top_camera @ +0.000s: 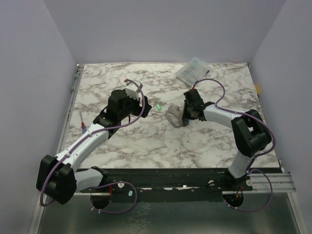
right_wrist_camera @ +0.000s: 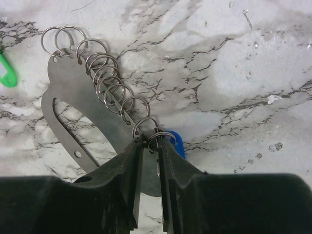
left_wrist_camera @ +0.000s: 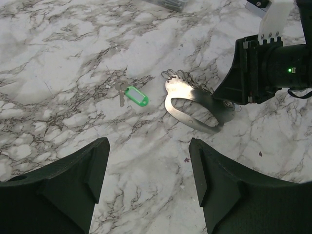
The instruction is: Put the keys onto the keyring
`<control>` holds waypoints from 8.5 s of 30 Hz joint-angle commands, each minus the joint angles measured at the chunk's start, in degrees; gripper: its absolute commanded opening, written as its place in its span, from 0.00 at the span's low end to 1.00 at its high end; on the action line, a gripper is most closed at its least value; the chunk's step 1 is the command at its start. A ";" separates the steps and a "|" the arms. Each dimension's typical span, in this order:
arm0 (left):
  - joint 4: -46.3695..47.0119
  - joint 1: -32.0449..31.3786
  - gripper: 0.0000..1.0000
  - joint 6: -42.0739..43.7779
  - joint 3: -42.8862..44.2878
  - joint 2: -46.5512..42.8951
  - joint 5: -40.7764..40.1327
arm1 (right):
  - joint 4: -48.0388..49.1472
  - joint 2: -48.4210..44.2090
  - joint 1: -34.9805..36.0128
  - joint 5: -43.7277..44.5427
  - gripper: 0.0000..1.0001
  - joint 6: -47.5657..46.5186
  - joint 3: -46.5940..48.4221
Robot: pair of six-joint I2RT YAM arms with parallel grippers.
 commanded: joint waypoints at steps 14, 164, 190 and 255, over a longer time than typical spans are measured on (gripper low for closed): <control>-1.14 -0.45 0.73 1.04 1.12 -0.89 -0.01 | 1.90 3.70 0.36 -1.13 0.23 -2.62 1.54; 6.77 -1.32 0.65 3.15 -2.97 -10.03 15.58 | 30.48 -35.16 2.82 -11.49 0.28 -19.07 -24.57; 5.94 -1.56 0.65 3.54 -2.75 -9.82 15.00 | 15.92 -8.20 2.82 -22.98 0.49 -22.64 -12.78; 7.03 -2.16 0.58 4.39 -2.79 -9.45 25.53 | 12.64 -19.63 1.30 -31.98 0.01 -24.06 -7.61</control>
